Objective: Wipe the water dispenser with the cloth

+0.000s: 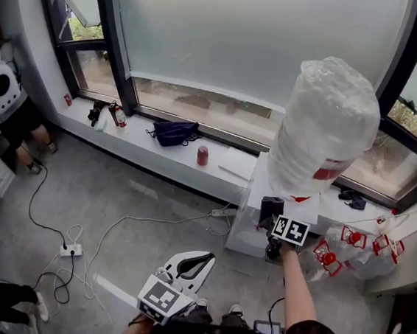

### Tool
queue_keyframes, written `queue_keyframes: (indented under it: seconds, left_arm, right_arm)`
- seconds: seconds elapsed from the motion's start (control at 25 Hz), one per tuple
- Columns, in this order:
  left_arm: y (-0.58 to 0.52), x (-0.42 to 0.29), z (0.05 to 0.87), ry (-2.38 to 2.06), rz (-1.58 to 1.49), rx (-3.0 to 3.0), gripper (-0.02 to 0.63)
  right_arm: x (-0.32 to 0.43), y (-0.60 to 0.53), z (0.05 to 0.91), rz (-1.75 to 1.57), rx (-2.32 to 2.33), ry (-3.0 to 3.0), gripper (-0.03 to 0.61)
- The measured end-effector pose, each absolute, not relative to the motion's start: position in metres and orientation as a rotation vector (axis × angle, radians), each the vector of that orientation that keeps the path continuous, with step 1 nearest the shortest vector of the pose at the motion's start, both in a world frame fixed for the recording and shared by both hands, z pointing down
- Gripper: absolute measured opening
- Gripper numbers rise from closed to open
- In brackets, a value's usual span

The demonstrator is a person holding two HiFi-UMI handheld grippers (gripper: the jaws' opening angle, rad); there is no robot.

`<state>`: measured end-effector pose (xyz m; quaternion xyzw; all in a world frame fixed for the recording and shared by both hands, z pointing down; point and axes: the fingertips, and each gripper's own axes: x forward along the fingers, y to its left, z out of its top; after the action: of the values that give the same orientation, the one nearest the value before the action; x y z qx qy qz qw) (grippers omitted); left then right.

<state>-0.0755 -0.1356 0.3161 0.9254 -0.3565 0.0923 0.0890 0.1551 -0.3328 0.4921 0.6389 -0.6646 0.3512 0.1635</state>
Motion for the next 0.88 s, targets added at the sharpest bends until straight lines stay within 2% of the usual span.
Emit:
queue_keyframes:
  seconds: [0.24,0.6,0.88]
  left_arm:
    - [-0.133,-0.054,0.32,-1.105,0.299,2.717,0.02]
    - [-0.125,0.028,0.312,-1.122,0.3,2.717,0.02]
    - [-0.111,0.074,0.318,-1.204,0.276,2.668,0.02]
  right_arm:
    - [0.233,-0.317,0.492,1.084,1.9,-1.854,0.109]
    - [0.338,-0.29,0.5,1.085,1.924,-1.803,0.109]
    - [0.366,-0.282,0.486,1.007,1.861,-1.921,0.107]
